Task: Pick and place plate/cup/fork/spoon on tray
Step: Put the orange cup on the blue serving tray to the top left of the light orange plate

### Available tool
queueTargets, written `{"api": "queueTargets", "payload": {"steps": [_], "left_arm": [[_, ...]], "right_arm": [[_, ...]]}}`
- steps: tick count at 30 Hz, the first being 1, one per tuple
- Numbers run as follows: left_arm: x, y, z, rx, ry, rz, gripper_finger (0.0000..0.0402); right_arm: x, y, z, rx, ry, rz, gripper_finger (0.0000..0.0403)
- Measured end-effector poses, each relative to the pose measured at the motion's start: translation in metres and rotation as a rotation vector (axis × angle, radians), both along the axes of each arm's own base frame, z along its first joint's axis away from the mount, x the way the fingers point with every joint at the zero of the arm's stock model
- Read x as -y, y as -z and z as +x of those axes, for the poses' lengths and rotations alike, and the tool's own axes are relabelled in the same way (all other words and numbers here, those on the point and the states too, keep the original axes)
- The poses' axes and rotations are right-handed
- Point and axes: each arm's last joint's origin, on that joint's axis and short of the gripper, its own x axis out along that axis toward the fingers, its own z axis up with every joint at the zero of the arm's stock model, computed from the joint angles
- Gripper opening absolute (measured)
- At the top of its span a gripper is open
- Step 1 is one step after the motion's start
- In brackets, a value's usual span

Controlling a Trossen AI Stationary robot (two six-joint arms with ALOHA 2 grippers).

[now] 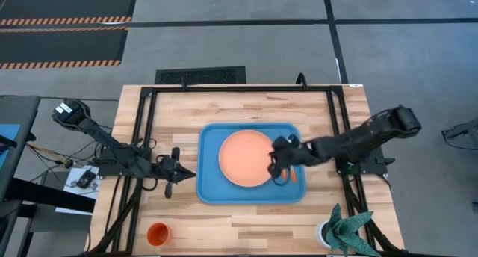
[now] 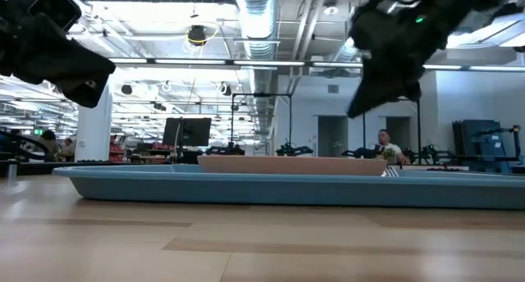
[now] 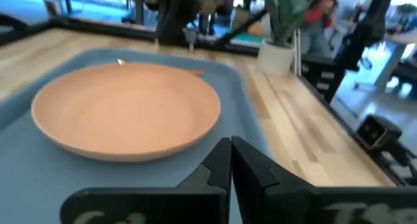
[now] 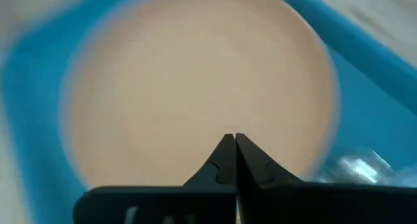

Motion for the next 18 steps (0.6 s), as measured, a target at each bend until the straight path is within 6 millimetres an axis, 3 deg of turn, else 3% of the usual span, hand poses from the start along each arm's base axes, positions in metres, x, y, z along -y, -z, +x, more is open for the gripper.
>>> {"api": "queueTargets", "payload": {"steps": [7, 12, 18], "left_arm": [[0.014, -0.029, 0.019, -0.203, -0.004, 0.102, 0.0000], [0.024, -0.059, 0.027, -0.345, -0.002, 0.084, 0.0000], [0.046, -0.076, 0.037, -0.554, -0.031, 0.081, 0.0000]], "right_arm": [[-0.029, 0.027, -0.008, 0.377, -0.182, -0.127, 0.0004], [-0.042, 0.042, -0.003, 0.418, -0.203, -0.203, 0.0005], [-0.054, 0.061, 0.005, 0.452, -0.234, -0.220, 0.0005]]}}
